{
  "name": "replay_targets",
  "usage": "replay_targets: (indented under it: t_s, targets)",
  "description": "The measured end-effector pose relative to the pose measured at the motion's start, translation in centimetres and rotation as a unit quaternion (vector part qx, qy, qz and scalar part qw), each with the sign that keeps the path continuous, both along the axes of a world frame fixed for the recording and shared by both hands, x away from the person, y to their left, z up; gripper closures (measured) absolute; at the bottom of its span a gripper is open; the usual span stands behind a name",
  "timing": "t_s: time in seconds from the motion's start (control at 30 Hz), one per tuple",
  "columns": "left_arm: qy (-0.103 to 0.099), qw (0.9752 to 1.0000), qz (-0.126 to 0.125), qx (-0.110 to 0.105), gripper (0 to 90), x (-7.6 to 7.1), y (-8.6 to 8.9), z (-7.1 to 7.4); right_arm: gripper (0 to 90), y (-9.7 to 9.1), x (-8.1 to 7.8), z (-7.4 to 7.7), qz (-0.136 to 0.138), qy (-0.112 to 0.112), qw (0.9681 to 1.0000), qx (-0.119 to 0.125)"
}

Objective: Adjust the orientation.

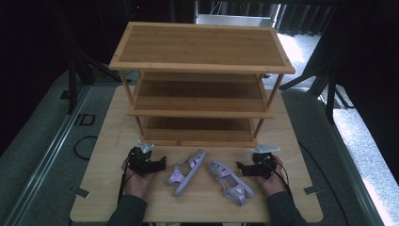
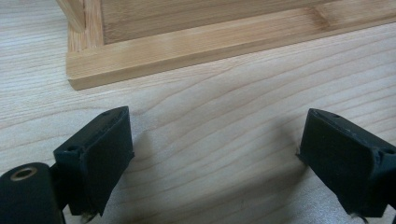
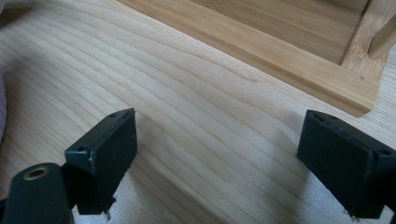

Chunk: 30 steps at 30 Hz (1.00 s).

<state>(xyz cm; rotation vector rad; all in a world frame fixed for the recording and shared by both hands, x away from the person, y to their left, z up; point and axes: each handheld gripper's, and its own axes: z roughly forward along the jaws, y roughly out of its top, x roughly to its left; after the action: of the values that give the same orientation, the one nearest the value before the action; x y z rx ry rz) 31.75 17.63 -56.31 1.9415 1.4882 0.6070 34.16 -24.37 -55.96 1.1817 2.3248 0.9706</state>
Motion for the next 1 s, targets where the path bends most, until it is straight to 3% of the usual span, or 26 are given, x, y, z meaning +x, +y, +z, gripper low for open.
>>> replay_targets:
  t_s: [0.07,0.13,0.2,0.3,0.33,0.43,0.5,0.63,0.83,1.0]
  targets:
    - [-0.009,0.9999,-0.004,-0.002,22.8,-0.3,0.2,0.1,11.7,0.0,0.0,0.0,-0.002,0.001,1.0000,0.001]
    - [-0.010,0.9999,0.001,-0.003,25.2,-0.3,0.3,0.1,11.7,0.0,0.0,0.0,-0.002,0.001,1.0000,0.001]
    - [-0.004,0.9999,0.007,-0.006,37.0,-0.6,0.3,0.4,11.7,0.0,0.0,0.0,-0.002,0.001,1.0000,0.001]
    - [-0.002,0.9999,-0.004,-0.015,39.6,-0.8,0.3,0.8,11.8,0.0,-0.1,0.0,-0.003,0.001,1.0000,0.001]
    - [-0.010,0.9993,-0.019,-0.030,39.6,-1.3,0.2,1.5,11.8,0.0,-0.1,0.0,-0.004,0.001,1.0000,0.002]
    - [-0.032,0.9966,-0.043,-0.063,41.7,-2.6,0.0,3.0,11.9,0.0,-0.1,0.0,-0.004,0.001,1.0000,0.001]
    - [-0.048,0.9945,-0.062,-0.070,41.5,-3.5,-0.3,4.0,11.9,0.0,-0.1,0.0,-0.004,0.001,1.0000,0.001]
    - [-0.057,0.9904,-0.091,-0.087,41.2,-4.6,-1.0,5.3,12.0,0.0,-0.1,0.0,-0.009,0.000,1.0000,0.002]
    - [-0.045,0.9834,-0.130,-0.119,43.6,-5.3,-2.4,6.1,12.0,-0.1,-0.1,0.0,-0.014,-0.001,0.9999,0.001]
    - [-0.022,0.9809,-0.144,-0.129,44.6,-5.7,-3.3,5.9,12.0,-0.1,-0.1,0.0,-0.016,-0.001,0.9999,0.000]
